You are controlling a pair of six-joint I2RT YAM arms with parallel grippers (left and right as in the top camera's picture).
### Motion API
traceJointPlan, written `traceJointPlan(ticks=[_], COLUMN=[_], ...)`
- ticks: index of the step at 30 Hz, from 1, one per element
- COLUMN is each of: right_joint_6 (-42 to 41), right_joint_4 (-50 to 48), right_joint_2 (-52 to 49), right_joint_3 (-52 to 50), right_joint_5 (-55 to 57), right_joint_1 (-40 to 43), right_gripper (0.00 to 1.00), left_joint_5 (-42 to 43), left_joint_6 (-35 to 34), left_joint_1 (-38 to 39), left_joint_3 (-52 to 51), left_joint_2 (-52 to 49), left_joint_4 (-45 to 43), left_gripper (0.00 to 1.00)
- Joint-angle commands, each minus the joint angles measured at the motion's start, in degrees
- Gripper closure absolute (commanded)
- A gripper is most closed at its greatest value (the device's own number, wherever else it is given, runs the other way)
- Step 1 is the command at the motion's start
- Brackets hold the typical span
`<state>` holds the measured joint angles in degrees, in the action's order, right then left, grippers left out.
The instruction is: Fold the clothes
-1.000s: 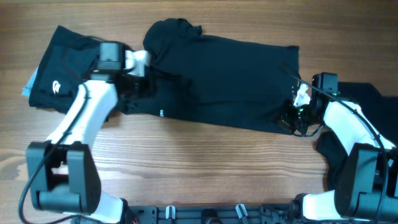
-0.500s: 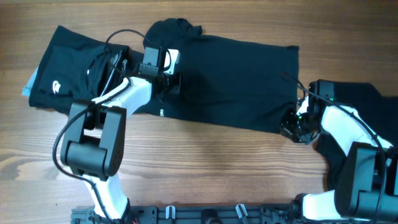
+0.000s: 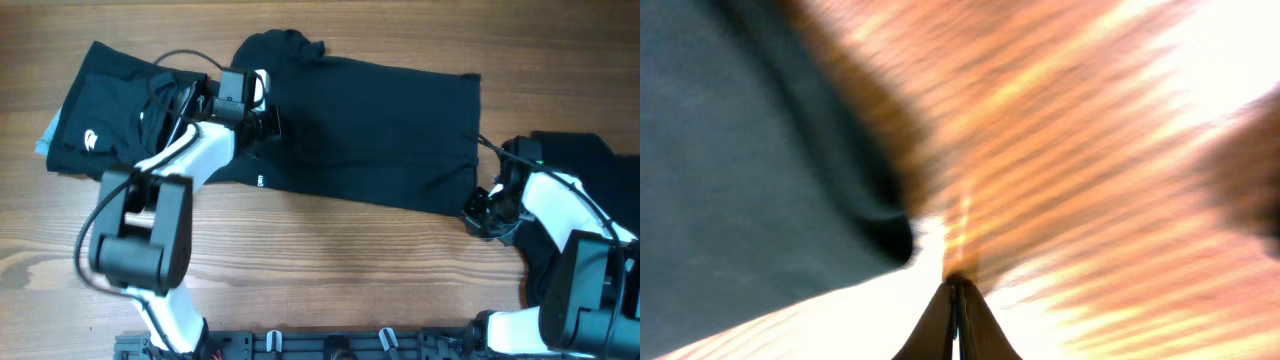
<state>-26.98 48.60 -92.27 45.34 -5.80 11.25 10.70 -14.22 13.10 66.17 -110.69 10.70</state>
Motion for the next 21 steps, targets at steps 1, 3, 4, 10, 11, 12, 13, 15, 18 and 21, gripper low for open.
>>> traceJointPlan(ticks=[1,3,4,10,11,12,13,15,18,21], right_joint_6=[3.98,4.50,4.92,5.77,7.26,9.18,10.58,7.89,5.05,3.37], right_joint_4=[2.64,4.09,3.85,0.22,-2.82,-5.51,-7.43,-8.11,-9.22,-13.18], right_joint_2=[-0.39,0.04,0.24,-0.74,-1.18,-1.18,-1.18,-1.40,-1.40,-1.40], right_joint_3=[6.14,7.96,8.07,4.42,2.73,1.49,0.50,-1.01,-3.10,-4.15], right_joint_5=[2.23,-1.20,-4.37,-6.62,-9.60,-12.72,-15.26,-14.80,-10.51,-9.73], right_joint_1=[0.87,0.87,0.90,0.83,0.83,0.83,0.83,0.83,0.83,0.83], right_gripper=[0.81,0.74,0.69,0.37,0.36,0.36,0.36,0.37,0.45,0.59], left_joint_5=[-1.36,-3.02,-4.79,-9.73,-9.64,-9.66,-9.18,-6.80,-4.31,-4.33], left_joint_6=[0.48,0.48,0.48,-2.19,-3.45,-4.28,-4.35,-4.33,-4.31,-4.26], left_joint_1=[-0.37,-0.44,-0.55,-4.39,-6.29,-7.63,-8.76,-11.37,-14.84,-17.07], left_joint_3=[0.72,0.72,0.72,0.37,-0.37,-1.22,-1.97,-2.84,-3.43,-4.26], left_joint_2=[9.75,13.79,16.20,19.26,18.21,17.64,17.14,16.17,14.93,13.92], left_joint_4=[3.96,8.94,12.83,33.14,36.09,36.72,36.65,36.54,36.72,36.41], left_gripper=[0.63,0.58,0.57,0.53,0.54,0.54,0.54,0.54,0.53,0.49])
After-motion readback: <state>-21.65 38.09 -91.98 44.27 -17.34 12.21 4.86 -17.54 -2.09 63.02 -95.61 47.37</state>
